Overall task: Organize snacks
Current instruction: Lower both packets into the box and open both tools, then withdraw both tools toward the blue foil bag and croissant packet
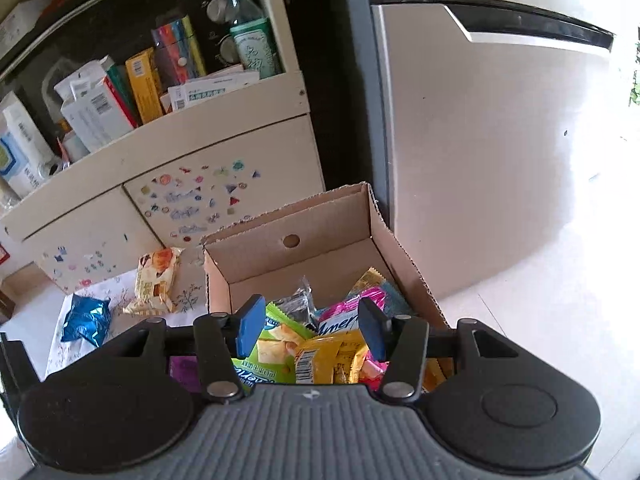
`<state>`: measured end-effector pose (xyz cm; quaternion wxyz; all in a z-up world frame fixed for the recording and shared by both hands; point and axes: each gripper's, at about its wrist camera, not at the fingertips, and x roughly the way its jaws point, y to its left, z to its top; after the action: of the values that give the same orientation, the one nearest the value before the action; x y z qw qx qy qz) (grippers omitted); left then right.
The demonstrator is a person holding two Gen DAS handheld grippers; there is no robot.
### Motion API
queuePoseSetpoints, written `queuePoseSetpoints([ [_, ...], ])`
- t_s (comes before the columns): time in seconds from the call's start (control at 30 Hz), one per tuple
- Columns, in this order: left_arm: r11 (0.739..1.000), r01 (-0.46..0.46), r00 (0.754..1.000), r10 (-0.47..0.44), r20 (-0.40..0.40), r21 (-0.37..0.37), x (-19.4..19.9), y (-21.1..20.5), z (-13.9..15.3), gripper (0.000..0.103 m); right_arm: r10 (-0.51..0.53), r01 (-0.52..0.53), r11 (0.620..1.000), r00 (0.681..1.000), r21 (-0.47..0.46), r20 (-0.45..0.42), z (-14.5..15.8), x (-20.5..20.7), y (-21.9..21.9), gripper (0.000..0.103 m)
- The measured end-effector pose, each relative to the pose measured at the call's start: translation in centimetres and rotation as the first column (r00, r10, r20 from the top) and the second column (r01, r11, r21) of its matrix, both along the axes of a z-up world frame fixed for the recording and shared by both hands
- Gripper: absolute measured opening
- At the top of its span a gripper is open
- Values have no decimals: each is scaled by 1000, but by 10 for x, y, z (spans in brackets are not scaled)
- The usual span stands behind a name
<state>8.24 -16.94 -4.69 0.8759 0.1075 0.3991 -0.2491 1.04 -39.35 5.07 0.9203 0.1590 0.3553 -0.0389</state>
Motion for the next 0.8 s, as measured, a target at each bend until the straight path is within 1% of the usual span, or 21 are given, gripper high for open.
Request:
queuePoseSetpoints([
  [0.1,998,-59,995,61,73,-17,1,2,22,67,-18,18,1000,1000,9,11,2,-2,-3,58],
  [0.17,997,-64,990,67,125,-33,0,1,36,67,-29,29,999,999,21,18,4,-3,-5,58],
  [0.2,997,-53,989,61,134,-57,1,-2,43,67,-33,32,999,999,28,23,5,-3,-6,58],
  [0.23,995,-47,990,58,127,-88,2,-5,49,67,-35,34,999,999,35,27,6,-3,-7,58],
  [0.3,986,-45,994,60,89,-162,8,-15,58,67,-42,41,998,999,54,26,6,-2,-8,58],
  [0.33,981,-42,996,56,72,-187,13,-23,62,67,-48,47,997,999,62,24,5,-2,-9,58],
  [0.37,980,-36,996,51,70,-195,17,-34,66,67,-60,58,996,998,70,20,5,-1,-10,58],
  [0.43,985,1,995,16,99,-171,22,-55,73,67,-84,83,993,996,80,13,4,1,-11,59],
  [0.5,987,27,994,-9,112,-157,25,-71,77,68,-95,94,992,995,87,9,3,4,-12,60],
  [0.57,985,19,994,0,106,-173,26,-74,82,76,-93,92,991,996,99,7,3,5,-10,63],
  [0.6,983,14,995,5,103,-184,26,-71,85,81,-84,82,991,996,101,6,3,7,-7,67],
  [0.63,982,10,995,9,102,-189,26,-67,88,84,-75,74,992,997,101,7,2,9,-4,68],
  [0.73,984,-4,995,22,102,-177,28,-48,91,87,-52,50,993,999,109,14,2,13,3,69],
  [0.8,986,-32,995,47,93,-162,30,-28,94,89,-34,32,992,999,125,19,2,16,10,71],
])
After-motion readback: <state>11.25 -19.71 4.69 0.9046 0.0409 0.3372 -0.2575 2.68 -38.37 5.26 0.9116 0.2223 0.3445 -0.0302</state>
